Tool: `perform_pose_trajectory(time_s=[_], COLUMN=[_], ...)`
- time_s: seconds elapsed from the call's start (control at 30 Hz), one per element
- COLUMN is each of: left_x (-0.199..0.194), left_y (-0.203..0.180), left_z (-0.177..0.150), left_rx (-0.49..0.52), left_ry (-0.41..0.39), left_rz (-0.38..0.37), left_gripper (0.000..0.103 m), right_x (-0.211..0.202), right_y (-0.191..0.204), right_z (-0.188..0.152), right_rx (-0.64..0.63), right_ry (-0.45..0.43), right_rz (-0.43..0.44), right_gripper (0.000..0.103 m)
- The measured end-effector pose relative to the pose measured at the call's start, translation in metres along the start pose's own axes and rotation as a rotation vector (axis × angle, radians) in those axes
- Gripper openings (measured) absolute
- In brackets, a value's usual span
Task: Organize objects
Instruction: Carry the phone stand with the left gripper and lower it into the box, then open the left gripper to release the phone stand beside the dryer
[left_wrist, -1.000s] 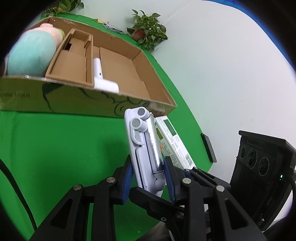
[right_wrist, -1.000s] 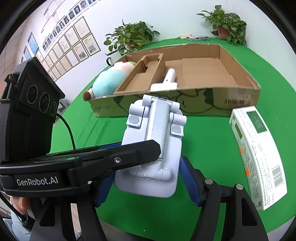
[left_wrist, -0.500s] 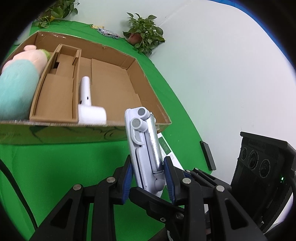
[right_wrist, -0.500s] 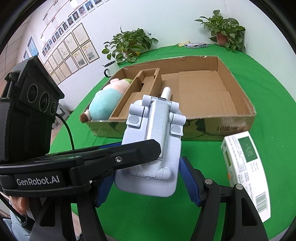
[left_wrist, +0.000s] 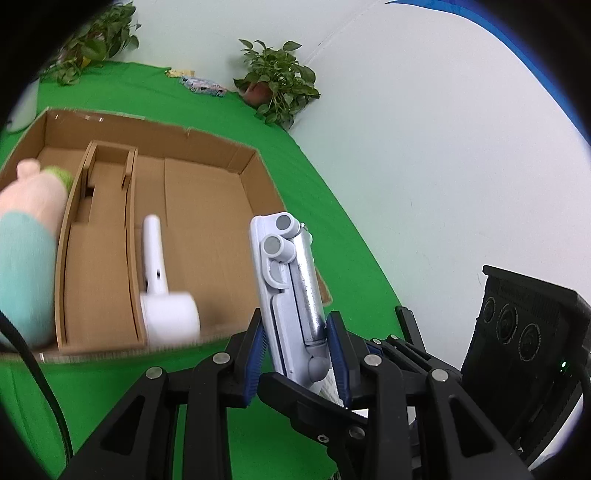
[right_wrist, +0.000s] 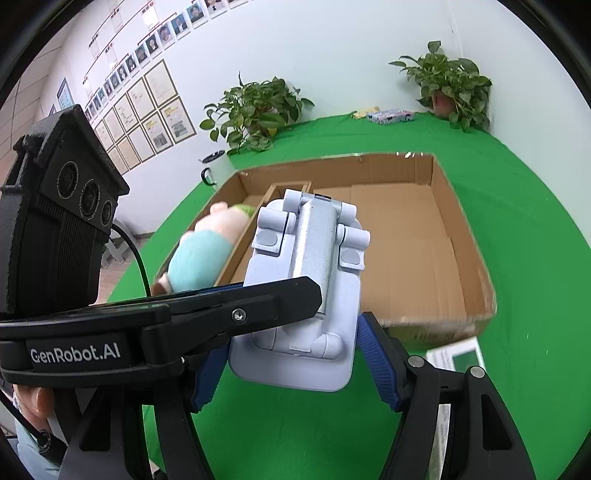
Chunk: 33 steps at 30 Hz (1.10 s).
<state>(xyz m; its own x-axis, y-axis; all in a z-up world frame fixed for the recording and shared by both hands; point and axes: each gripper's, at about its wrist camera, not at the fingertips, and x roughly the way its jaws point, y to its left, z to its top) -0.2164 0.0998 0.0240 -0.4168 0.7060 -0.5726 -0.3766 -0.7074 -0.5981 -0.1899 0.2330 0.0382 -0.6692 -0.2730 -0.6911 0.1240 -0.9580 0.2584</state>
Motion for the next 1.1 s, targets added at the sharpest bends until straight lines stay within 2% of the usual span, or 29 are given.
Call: perform_pose_trajectory(time_s=[0.13,0.17,0.2,0.3,0.7,1.1], left_x=[0.005,0.007,0.009,0.019,0.059,0.103], left_y=[-0.003,-0.004,-0.005,-0.001,0.03,0.068], left_z=[0.021,0.027,0.032,0.041,0.054,0.037], left_rx=[0.016,0.02,0.028,0.02,-0.05,-0.153], left_ry=[0.0,-0.001,0.006,0.017,0.069,0.193], left_rz=[0.013,0.02,0.038,0.042,0.063,0.092], left_gripper=[0.027,0.02,0.016,0.016,0.016,0.016], right_x=[0.006,0.007,0.011,0.022,0.075,0.129], right_y=[-0.002,-0.002,-0.003,-0.006,-0.04,-0.069], right_z=[0.019,0.023,0.028,0.037,0.048,0.027], right_rx=[-0.014,-0.016,-0.011,-0.019,0.016,0.087], right_ry=[-0.014,-0.013,-0.004,-0.008,0.084,0.26], right_rz=[-0.029,-0.019,-0.022,-0.061,-0.037,-0.012], right_gripper=[0.064,0.052,0.047,0.046,0.044,0.045])
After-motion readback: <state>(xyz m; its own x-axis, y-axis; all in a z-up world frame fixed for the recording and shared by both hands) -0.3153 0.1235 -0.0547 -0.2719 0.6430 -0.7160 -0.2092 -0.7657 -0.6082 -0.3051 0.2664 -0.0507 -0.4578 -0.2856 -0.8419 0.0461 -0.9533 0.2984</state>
